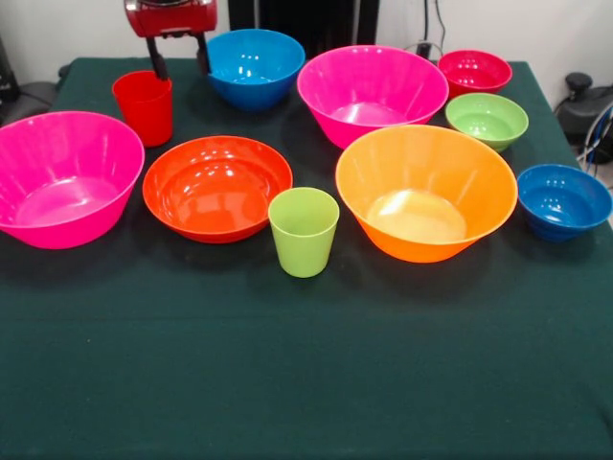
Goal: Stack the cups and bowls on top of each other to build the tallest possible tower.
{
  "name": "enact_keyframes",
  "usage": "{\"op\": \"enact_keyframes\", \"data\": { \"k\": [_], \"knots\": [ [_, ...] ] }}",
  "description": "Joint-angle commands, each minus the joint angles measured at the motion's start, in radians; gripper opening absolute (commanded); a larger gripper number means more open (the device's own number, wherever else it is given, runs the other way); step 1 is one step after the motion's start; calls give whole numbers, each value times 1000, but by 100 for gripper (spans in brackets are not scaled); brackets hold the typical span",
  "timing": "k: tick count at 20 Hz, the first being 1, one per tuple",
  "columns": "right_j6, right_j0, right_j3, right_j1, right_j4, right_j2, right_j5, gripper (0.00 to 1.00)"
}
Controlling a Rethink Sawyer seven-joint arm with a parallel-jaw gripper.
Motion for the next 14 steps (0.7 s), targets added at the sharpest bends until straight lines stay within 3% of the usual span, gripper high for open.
{"op": "enact_keyframes", "data": {
  "k": [1,7,14],
  "knots": [
    [9,56,-36,71,-108,-24,-86,100],
    [29,81,-61,86,-136,-54,-79,100],
    [103,168,-80,93,-180,-120,-93,100]
  ]
}}
